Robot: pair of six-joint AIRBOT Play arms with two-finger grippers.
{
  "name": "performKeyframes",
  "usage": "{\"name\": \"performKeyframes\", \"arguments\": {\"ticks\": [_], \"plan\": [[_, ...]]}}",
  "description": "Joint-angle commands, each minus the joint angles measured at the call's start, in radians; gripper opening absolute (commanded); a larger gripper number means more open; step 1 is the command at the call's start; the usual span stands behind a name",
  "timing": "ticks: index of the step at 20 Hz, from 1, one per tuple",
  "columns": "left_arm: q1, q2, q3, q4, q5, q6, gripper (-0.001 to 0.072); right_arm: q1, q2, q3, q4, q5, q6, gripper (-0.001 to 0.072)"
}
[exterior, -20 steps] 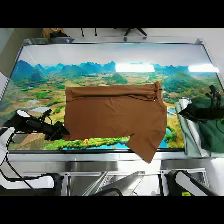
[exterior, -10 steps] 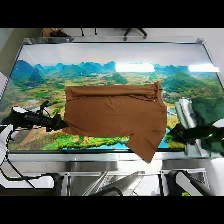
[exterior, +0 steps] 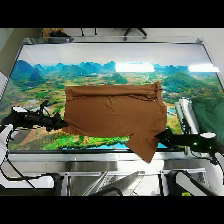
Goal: Fold the shirts.
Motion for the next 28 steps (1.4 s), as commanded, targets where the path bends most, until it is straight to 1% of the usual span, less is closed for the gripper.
{"name": "performKeyframes", "arguments": {"ticks": [1,2,4,5,6,7,8,11,13,14,15,18,19,21,22,24,26,28], "plan": [[0.001,0.0,0.001,0.0,-0.002,0.001,0.0016,0.001,-0.052,-0.012,0.179,-0.038,-0.142,0.0382],[0.001,0.0,0.001,-0.001,-0.003,0.0,0.0016,0.001,-0.056,-0.011,0.191,-0.027,-0.162,0.0273],[0.001,0.0,0.001,0.0,-0.014,0.0,0.0015,0.0,-0.055,-0.009,0.191,0.022,-0.18,0.0081],[0.001,0.0,0.001,0.0,-0.028,0.0,0.0015,-0.001,-0.053,-0.006,0.186,0.062,-0.183,0.0021],[0.001,0.002,0.001,0.003,-0.048,-0.001,0.0013,-0.001,-0.043,-0.005,0.178,0.095,-0.182,0.002],[0.001,0.01,0.001,0.029,-0.065,-0.004,0.0012,-0.001,-0.026,-0.005,0.152,0.119,-0.157,0.002],[0.0,0.031,-0.007,0.079,-0.071,-0.019,0.0011,-0.001,-0.002,-0.006,0.106,0.129,-0.109,0.002],[0.032,0.155,-0.108,0.253,-0.053,-0.087,0.0011,-0.001,0.134,-0.006,-0.105,0.159,0.058,0.0019],[0.091,0.222,-0.175,0.305,-0.06,-0.175,0.0011,-0.011,0.253,-0.005,-0.151,0.123,0.145,0.0018],[0.121,0.243,-0.196,0.315,-0.076,-0.19,0.0011,-0.029,0.309,-0.004,-0.152,0.108,0.176,0.0018],[0.151,0.258,-0.208,0.309,-0.083,-0.192,0.0011,-0.041,0.34,0.001,-0.152,0.095,0.185,0.0018],[0.169,0.277,-0.168,0.304,-0.115,-0.208,0.0011,-0.042,0.326,0.053,-0.136,0.08,0.156,0.0019],[0.162,0.28,-0.136,0.302,-0.123,-0.209,0.0011,-0.042,0.315,0.088,-0.089,0.08,0.113,0.0019],[0.113,0.279,-0.039,0.301,-0.121,-0.213,0.0011,-0.042,0.264,0.177,0.086,0.071,-0.017,0.0019],[0.085,0.279,0.009,0.301,-0.103,-0.22,0.0011,-0.035,0.219,0.22,0.175,0.057,-0.07,0.0019],[0.005,0.251,0.109,0.302,-0.058,-0.225,0.0011,0.02,0.1,0.291,0.285,0.005,-0.152,0.0019],[-0.064,0.177,0.207,0.304,-0.035,-0.228,0.0011,0.124,-0.049,0.358,0.35,-0.097,-0.24,0.0019],[-0.107,0.076,0.315,0.305,0.0,-0.259,0.0011,0.214,-0.194,0.444,0.386,-0.205,-0.31,0.0019]]}}
